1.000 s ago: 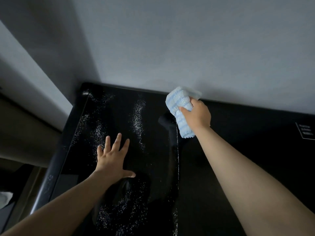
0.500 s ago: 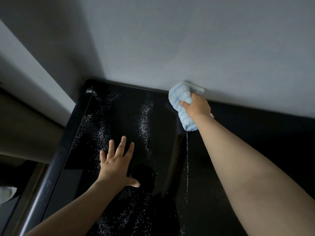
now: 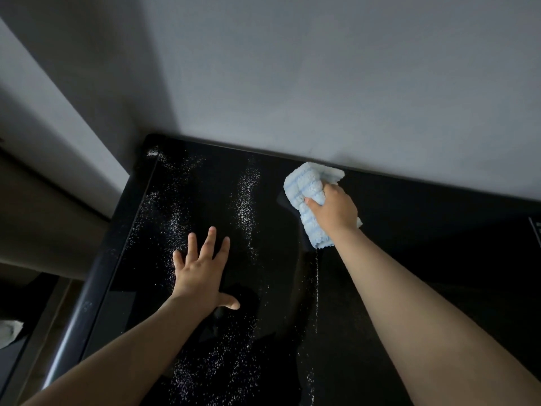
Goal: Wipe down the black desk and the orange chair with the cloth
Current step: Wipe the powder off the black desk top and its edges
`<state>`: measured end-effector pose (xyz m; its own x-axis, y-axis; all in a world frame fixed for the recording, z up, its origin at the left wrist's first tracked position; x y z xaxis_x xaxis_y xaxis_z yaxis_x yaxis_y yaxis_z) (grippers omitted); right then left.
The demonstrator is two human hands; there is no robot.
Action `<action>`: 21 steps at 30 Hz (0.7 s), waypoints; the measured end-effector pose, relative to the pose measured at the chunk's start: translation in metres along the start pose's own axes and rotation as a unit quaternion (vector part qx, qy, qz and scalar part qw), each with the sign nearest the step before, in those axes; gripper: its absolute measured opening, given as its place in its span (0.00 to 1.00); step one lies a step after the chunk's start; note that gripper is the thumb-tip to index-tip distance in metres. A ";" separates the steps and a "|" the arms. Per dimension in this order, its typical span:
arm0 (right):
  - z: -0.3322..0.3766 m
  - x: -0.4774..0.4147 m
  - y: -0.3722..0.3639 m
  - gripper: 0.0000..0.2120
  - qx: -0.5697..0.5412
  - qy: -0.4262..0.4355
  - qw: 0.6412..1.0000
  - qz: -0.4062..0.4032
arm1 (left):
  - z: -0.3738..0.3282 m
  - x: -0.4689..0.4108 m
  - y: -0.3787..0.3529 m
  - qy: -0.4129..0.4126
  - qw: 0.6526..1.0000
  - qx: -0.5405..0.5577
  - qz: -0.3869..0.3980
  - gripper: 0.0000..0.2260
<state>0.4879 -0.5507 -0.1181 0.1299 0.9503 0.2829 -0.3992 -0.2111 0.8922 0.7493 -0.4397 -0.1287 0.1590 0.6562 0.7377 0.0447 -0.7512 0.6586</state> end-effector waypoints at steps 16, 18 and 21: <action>-0.020 0.124 -0.034 0.22 -0.010 0.010 1.000 0.003 | -0.005 0.007 0.001 0.006 1.000 -0.026 -0.007 0.57; -0.021 0.138 -0.038 0.23 -0.017 0.007 1.000 0.003 | -0.009 0.015 -0.003 -0.006 0.999 -0.013 -0.030 0.52; -0.022 0.156 -0.043 0.23 -0.013 0.002 1.000 0.006 | -0.011 0.034 -0.015 -0.054 0.997 0.012 -0.054 0.46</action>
<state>0.5050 -0.3879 -0.1200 0.1217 0.9485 0.2924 -0.4245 -0.2165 0.8792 0.7428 -0.4056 -0.1114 0.2570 0.7221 0.6423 0.0899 -0.6796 0.7281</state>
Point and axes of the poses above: each hand's wrist, its own x-axis away from the middle knuckle, its own y-axis out of the back of the hand, z = x × y, the point moved 2 cm from there along -x, towards the middle knuckle, and after that the axes turned 12 degrees about z, right-handed, at the moved point
